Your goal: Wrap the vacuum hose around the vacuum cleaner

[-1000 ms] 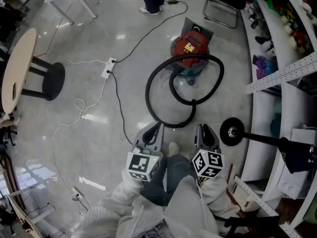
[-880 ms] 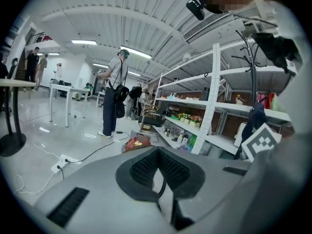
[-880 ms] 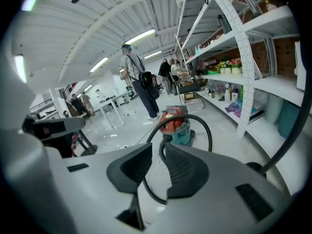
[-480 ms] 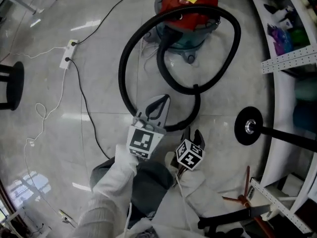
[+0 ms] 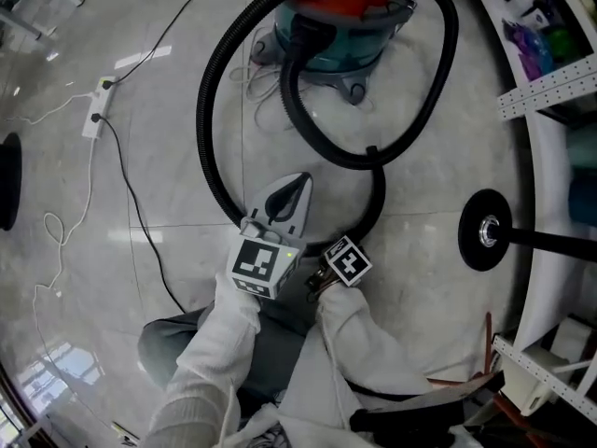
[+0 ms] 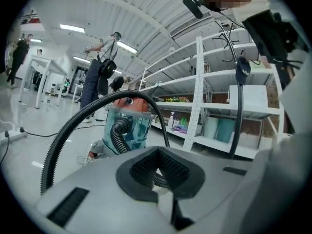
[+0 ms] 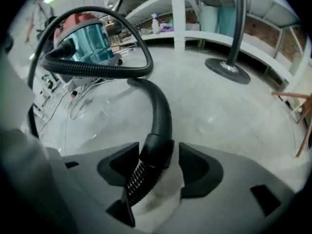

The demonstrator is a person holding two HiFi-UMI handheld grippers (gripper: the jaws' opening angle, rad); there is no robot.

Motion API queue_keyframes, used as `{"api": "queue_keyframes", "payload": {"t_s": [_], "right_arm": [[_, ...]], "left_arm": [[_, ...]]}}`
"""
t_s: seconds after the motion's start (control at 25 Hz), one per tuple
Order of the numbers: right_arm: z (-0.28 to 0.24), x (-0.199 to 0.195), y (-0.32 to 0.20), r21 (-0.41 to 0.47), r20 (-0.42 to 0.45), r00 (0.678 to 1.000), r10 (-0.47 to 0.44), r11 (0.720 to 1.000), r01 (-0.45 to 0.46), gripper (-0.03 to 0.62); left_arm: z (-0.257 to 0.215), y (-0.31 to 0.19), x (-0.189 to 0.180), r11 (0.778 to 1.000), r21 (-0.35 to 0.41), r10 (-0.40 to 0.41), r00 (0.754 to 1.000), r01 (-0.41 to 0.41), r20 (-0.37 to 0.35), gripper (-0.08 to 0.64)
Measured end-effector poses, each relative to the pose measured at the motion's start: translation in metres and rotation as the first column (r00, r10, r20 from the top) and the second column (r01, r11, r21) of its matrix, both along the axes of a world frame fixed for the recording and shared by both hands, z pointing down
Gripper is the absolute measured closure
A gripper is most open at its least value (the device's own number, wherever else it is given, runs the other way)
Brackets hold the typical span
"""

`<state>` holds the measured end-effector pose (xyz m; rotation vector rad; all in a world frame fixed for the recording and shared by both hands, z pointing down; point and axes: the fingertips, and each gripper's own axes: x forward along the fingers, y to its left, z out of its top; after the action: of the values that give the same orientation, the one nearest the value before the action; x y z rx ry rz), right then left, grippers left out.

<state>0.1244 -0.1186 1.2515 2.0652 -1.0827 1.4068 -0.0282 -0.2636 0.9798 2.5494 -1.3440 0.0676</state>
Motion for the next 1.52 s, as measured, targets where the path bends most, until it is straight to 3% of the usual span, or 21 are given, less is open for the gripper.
{"api": "queue_keyframes", "payload": {"t_s": [0.16,0.36,0.48,0.56,0.68,0.84,0.96,1.12,1.36,1.52], "right_arm": [[0.02,0.001,0.001,-0.059,0.092,0.99,0.102,0.994,-0.097,0.334],[0.035,0.003,0.003,-0.116,0.07,0.983,0.17,0.98,-0.162,0.335],[0.034,0.006,0.003,-0.098,0.099,0.975,0.199,0.977,-0.19,0.337],[0.027,0.007,0.004,-0.064,0.126,0.973,0.193,0.981,-0.186,0.341],[-0.008,0.011,0.005,-0.007,0.098,0.992,0.086,0.996,-0.086,0.342],[-0.097,0.0,0.001,0.091,0.052,0.996,-0.077,0.993,0.073,0.348],[-0.173,-0.023,0.006,0.095,0.066,0.984,-0.166,0.983,0.16,0.35],[-0.282,-0.061,0.004,0.165,0.042,0.953,-0.301,0.943,0.29,0.35],[-0.469,-0.088,-0.034,0.33,0.097,0.966,-0.239,0.924,0.195,0.35],[-0.595,-0.115,-0.067,0.461,0.039,0.943,-0.329,0.843,0.275,0.35]], "left_arm": [[-0.003,0.002,0.001,1.0,0.003,0.004,1.0,-0.004,0.0,0.563],[0.007,0.0,-0.009,1.0,-0.011,-0.016,1.0,0.016,0.003,0.563],[0.009,-0.01,-0.02,0.998,-0.015,-0.058,0.998,0.058,-0.022,0.563],[0.003,-0.017,-0.025,0.996,-0.023,-0.084,0.995,0.083,-0.047,0.563],[-0.023,-0.027,-0.036,0.991,-0.007,-0.135,0.988,0.135,-0.08,0.563],[-0.074,-0.019,-0.057,0.983,-0.065,-0.177,0.98,0.172,-0.088,0.563],[-0.126,0.0,-0.071,0.976,-0.111,-0.196,0.978,0.188,-0.075,0.563],[-0.215,0.019,-0.092,0.969,-0.132,-0.218,0.975,0.21,-0.051,0.563],[-0.368,0.037,-0.137,0.953,-0.133,-0.28,0.959,0.273,-0.041,0.563],[-0.459,0.043,-0.162,0.947,-0.12,-0.304,0.952,0.298,-0.037,0.563]]}}
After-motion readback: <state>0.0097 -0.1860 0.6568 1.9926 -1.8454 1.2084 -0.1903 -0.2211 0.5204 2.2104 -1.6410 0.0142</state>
